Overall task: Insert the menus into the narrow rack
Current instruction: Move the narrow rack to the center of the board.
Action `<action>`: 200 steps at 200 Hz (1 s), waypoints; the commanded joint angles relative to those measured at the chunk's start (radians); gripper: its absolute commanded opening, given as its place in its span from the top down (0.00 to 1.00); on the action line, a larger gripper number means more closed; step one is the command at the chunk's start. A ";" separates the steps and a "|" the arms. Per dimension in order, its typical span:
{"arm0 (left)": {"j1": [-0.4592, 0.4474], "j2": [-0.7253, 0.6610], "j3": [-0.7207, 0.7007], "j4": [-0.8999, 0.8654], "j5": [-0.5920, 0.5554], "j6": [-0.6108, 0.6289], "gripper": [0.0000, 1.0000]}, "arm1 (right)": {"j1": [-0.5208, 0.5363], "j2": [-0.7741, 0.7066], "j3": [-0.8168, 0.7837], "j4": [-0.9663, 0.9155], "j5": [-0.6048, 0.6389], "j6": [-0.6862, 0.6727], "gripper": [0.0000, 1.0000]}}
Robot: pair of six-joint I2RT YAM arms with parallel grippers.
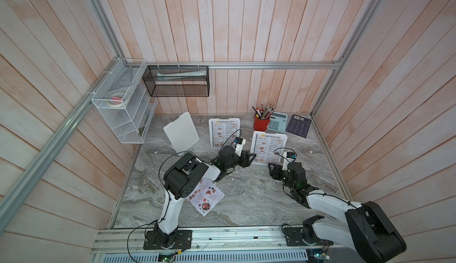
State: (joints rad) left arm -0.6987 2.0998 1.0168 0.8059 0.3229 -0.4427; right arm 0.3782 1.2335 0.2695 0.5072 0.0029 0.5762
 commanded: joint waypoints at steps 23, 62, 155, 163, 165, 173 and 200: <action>0.008 0.059 0.100 -0.144 -0.047 0.004 0.38 | -0.021 0.151 0.095 0.109 0.015 0.008 0.49; 0.050 0.108 0.191 -0.206 0.000 -0.025 0.40 | -0.044 0.273 0.177 0.142 0.001 0.011 0.50; 0.104 0.228 0.385 -0.295 0.090 -0.048 0.41 | -0.124 0.504 0.351 0.171 -0.077 0.016 0.53; 0.104 0.229 0.388 -0.298 0.091 -0.049 0.41 | -0.123 0.516 0.362 0.171 -0.084 0.016 0.53; 0.103 0.229 0.390 -0.298 0.093 -0.049 0.41 | -0.124 0.518 0.363 0.171 -0.087 0.016 0.53; 0.104 0.229 0.391 -0.298 0.094 -0.050 0.41 | -0.124 0.526 0.372 0.171 -0.094 0.014 0.53; 0.105 0.205 0.357 -0.275 0.104 -0.056 0.41 | -0.126 0.540 0.389 0.167 -0.090 0.011 0.53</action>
State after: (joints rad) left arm -0.5983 2.3051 1.3857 0.5278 0.4015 -0.4911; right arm 0.2588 1.7573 0.6281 0.6586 -0.0746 0.5838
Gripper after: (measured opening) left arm 0.594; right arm 0.469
